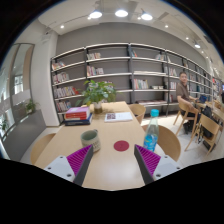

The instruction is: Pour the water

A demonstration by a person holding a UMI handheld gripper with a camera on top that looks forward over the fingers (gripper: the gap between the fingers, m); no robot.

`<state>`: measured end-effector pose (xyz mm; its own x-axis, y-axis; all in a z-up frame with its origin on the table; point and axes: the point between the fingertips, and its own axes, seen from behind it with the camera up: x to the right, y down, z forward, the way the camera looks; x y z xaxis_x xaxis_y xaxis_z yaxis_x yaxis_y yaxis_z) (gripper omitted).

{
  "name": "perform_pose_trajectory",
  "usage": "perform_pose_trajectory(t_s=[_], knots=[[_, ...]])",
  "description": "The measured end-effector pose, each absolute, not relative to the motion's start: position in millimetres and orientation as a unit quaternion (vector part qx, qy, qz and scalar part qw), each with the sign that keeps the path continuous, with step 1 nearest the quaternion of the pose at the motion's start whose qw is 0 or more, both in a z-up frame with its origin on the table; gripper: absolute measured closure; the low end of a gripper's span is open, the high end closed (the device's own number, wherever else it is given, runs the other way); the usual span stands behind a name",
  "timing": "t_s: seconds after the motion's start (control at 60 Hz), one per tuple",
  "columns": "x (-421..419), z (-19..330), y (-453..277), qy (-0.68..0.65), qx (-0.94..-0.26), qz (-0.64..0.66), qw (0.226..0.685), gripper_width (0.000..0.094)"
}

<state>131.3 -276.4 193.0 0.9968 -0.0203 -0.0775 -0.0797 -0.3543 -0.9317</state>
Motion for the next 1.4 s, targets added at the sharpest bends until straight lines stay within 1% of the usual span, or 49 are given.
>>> perform_pose_trajectory(t_s=[0.05,0.067,0.083,0.15,0.25,0.383,0.483,0.567,0.617,0.633,0.7,0.767,0.85,0.983,1.017,1.117,1.2,1.333,1.4], knots=[[153.7,189.4,-271.5,0.049,-0.819,0.012,0.571,0.0092],[174.6,186.7,-265.8,0.052,-0.82,0.009,0.57,0.0096],[188.2,178.3,-267.4,0.055,-0.821,0.007,0.568,0.0097],[228.2,162.9,-257.9,0.067,-0.824,-0.007,0.562,0.0093],[275.5,147.4,-224.9,0.073,-0.818,-0.026,0.569,0.0092],[303.8,134.4,-170.4,0.057,-0.809,-0.034,0.584,0.0092],[307.6,124.7,-128.0,0.045,-0.8,-0.032,0.598,0.0097],[304.9,116.9,-106.7,0.031,-0.794,-0.027,0.607,0.0142],[304.1,110.2,-98.6,0.027,-0.792,-0.023,0.61,0.0191],[299.0,107.6,-95.6,0.025,-0.791,-0.022,0.611,0.0216],[303.0,104.1,-88.4,0.022,-0.787,-0.032,0.616,0.0368],[303.9,104.9,-86.4,0.024,-0.776,-0.028,0.63,0.0392],[304.3,104.9,-90.5,0.023,-0.768,-0.032,0.639,0.0457],[305.0,108.2,-90.3,0.029,-0.768,-0.038,0.639,0.0562],[303.2,108.3,-90.2,0.029,-0.767,-0.041,0.639,0.0576],[300.1,105.3,-84.3,0.021,-0.771,-0.06,0.634,0.0578],[299.1,105.2,-83.0,0.006,-0.779,-0.093,0.621,0.0577],[276.4,117.8,-78.9,-0.087,-0.783,-0.184,0.587,0.0578],[255.1,131.1,-74.3,-0.143,-0.779,-0.223,0.569,0.0578]])
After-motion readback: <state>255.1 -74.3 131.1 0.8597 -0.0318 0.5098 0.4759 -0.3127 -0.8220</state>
